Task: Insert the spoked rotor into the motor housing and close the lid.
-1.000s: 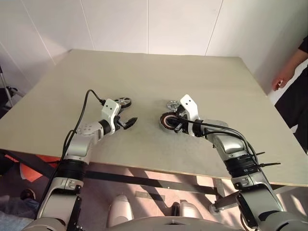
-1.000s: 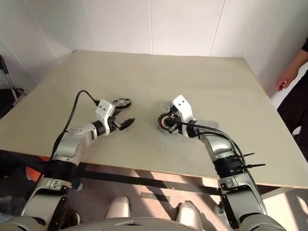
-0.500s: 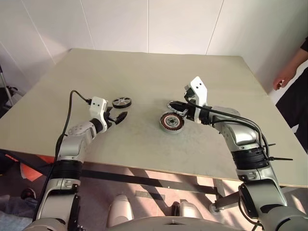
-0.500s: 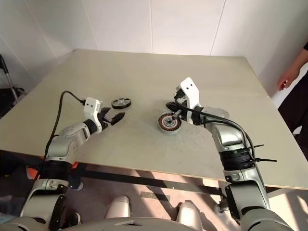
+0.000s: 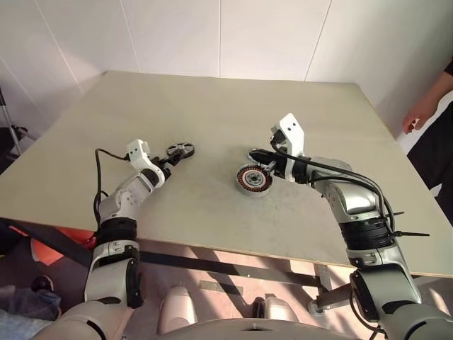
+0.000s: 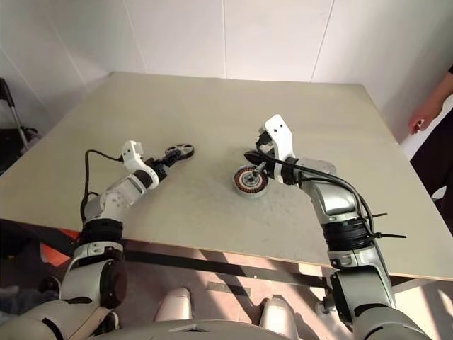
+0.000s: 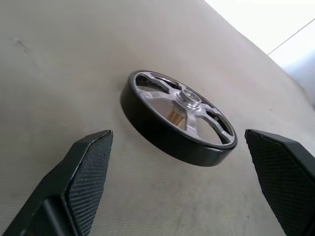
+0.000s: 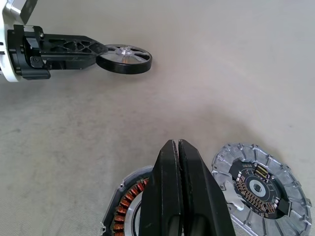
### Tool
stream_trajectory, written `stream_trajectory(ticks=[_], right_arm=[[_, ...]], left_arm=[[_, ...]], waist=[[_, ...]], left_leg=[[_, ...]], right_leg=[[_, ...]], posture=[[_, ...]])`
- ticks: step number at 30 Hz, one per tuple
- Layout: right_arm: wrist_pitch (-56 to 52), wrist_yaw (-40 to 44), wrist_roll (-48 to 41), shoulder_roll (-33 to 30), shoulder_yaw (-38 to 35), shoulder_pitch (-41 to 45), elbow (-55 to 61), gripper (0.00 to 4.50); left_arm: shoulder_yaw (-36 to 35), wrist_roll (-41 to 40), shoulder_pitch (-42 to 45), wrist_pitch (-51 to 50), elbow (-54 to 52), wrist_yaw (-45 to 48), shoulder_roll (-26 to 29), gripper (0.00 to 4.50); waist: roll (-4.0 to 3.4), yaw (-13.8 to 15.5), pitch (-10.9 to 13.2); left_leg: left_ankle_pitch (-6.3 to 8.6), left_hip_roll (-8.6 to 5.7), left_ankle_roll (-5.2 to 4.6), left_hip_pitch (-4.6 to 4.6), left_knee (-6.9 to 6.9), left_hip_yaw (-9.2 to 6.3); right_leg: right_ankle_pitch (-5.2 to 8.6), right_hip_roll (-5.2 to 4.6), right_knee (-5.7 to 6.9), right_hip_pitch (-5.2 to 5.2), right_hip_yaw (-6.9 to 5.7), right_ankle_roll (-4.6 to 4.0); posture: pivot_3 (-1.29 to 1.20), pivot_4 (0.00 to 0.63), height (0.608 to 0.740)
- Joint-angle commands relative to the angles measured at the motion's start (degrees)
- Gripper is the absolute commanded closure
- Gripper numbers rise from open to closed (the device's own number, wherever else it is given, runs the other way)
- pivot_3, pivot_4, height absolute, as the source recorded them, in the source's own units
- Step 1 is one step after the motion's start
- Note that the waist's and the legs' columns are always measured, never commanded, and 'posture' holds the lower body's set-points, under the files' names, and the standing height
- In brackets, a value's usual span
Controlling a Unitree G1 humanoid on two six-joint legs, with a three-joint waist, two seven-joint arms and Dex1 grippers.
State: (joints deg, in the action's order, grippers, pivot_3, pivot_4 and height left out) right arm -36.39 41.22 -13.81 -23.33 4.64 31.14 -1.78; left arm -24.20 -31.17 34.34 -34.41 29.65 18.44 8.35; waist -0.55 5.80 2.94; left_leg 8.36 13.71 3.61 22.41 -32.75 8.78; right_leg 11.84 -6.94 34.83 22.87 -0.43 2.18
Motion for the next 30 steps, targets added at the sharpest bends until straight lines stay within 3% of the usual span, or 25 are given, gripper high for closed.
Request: stream_trajectory(ticks=[1,8,11,16,21,24,27,30], right_arm=[[0.0,-0.1,-1.0,-0.5,-1.2,0.5,1.5,4.46],[0.0,-0.7,-0.5,-0.7,-1.2,0.4,0.9,4.46],[-0.2,-0.8,-0.6,-0.7,-1.2,0.7,1.0,4.50],[-0.1,-1.1,-0.6,-0.7,-1.2,0.9,1.0,4.50],[0.0,-1.3,-0.6,-0.8,-1.1,0.5,1.3,4.50],[0.0,-1.5,-0.5,-0.7,-1.2,0.5,1.2,4.50],[0.2,-1.6,-0.6,-1.2,-1.8,0.6,0.9,4.50],[0.7,-2.5,0.0,-2.5,-3.0,1.0,-0.4,4.50]], left_arm=[[-3.3,-4.2,2.2,-1.2,1.7,-0.7,-0.5,0.00],[-14.5,-14.6,6.5,-0.4,11.5,-3.6,-2.1,0.00],[-17.1,-16.3,8.0,1.0,15.8,-5.5,-2.2,0.84],[-17.4,-16.9,9.8,0.8,19.3,-5.9,-2.0,2.65],[-15.9,-16.7,9.6,-0.9,19.0,-4.5,-1.8,2.65],[-15.9,-17.2,9.3,-1.5,18.4,-3.9,-1.9,3.24],[-14.8,-18.5,8.6,-5.4,16.1,-2.1,-2.3,4.11],[-14.7,-20.0,8.1,-9.4,14.7,-0.9,-2.5,4.12]], waist=[[0.00,-0.1,0.0],[0.01,0.2,0.0],[0.01,0.3,0.0],[0.02,0.5,0.0],[0.05,0.6,0.0],[0.05,0.7,0.0],[0.05,1.2,0.0],[0.06,1.4,0.0]], left_leg=[[0.00,0.00,0.00,0.00,0.00,0.00],[-0.01,-0.03,0.00,-0.02,-0.02,-0.01],[-0.01,-0.03,0.00,-0.03,-0.03,-0.02],[0.00,-0.04,0.00,-0.01,-0.01,-0.04],[-0.01,-0.03,0.01,0.00,-0.01,-0.04],[-0.01,-0.04,0.01,-0.01,0.00,-0.05],[-0.02,-0.03,0.03,-0.08,0.01,-0.05],[-0.02,-0.04,0.03,-0.08,-0.01,-0.04]], right_leg=[[0.00,0.00,0.00,0.00,0.00,0.00],[0.00,-0.03,0.01,-0.06,0.00,0.00],[0.00,-0.03,0.00,-0.09,-0.01,0.00],[0.00,-0.04,-0.04,-0.09,-0.03,0.01],[0.00,-0.04,-0.04,-0.10,-0.05,0.01],[0.00,-0.05,-0.04,-0.10,-0.06,0.01],[0.00,-0.05,-0.02,-0.16,-0.06,0.01],[0.00,-0.07,-0.03,-0.18,-0.05,0.01]], posture=[[0.00,0.000,0.740],[0.00,0.000,0.740],[0.00,0.000,0.740],[0.00,0.000,0.740],[0.00,0.000,0.740],[0.00,0.000,0.740],[0.00,0.000,0.740],[0.00,0.000,0.740]])
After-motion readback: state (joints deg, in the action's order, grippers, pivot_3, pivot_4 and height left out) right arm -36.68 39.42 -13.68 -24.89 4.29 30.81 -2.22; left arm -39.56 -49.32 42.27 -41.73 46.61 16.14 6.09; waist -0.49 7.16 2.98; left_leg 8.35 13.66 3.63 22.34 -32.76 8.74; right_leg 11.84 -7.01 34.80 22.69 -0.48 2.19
